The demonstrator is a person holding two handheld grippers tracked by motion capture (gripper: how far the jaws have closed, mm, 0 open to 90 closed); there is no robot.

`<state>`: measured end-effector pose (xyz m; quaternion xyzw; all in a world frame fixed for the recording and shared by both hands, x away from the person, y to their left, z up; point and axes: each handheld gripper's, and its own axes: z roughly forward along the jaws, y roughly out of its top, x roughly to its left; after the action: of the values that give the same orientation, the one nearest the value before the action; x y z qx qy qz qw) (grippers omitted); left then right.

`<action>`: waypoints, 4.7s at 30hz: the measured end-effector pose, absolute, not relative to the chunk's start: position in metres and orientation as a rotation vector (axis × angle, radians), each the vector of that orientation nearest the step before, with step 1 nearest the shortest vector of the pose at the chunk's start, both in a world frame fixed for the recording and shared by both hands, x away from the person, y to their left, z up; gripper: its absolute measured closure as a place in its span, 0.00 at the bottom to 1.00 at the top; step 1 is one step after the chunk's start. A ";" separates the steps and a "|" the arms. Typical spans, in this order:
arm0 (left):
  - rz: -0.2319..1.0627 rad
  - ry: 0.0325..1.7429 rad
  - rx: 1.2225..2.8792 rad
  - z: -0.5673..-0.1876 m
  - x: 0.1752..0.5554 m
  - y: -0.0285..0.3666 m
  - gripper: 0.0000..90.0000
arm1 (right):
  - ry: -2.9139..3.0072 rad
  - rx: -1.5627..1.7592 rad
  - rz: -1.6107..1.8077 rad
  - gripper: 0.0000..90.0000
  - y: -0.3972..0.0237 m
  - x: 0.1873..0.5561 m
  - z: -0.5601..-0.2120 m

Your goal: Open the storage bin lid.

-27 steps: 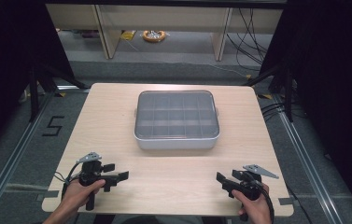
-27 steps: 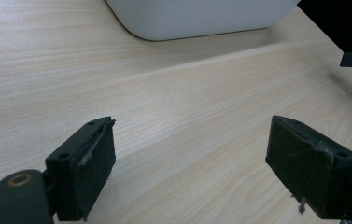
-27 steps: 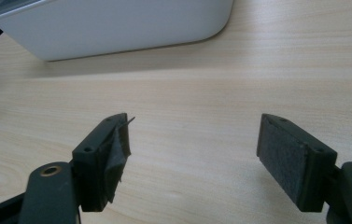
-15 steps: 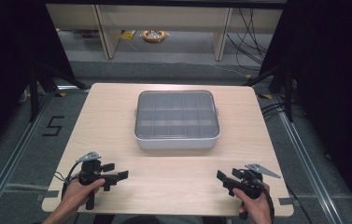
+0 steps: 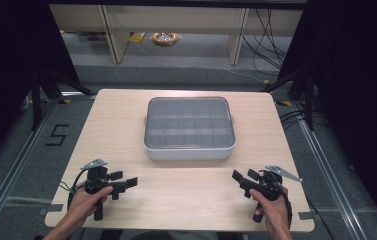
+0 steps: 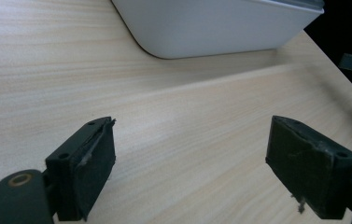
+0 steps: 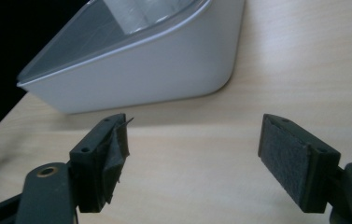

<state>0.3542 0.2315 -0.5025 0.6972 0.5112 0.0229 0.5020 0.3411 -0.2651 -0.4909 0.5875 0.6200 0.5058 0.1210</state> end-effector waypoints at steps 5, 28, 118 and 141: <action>0.047 1.259 1.670 -0.505 0.356 0.232 0.17 | 1.757 1.805 1.512 0.29 -0.266 0.358 -0.485; 0.086 1.255 1.614 -0.488 0.398 0.235 0.17 | 1.724 1.780 1.516 0.30 -0.269 0.415 -0.464; 0.109 1.394 1.542 -0.438 0.534 0.187 0.67 | 1.606 1.874 1.564 0.75 -0.243 0.521 -0.440; 0.138 1.296 1.530 -0.401 0.503 0.189 0.68 | 1.570 1.828 1.600 0.75 -0.245 0.498 -0.404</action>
<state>0.5027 0.1889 -0.4013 0.6425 0.5444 0.0578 0.5361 0.4980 -0.2449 -0.4044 0.6271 0.5387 0.5488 0.1241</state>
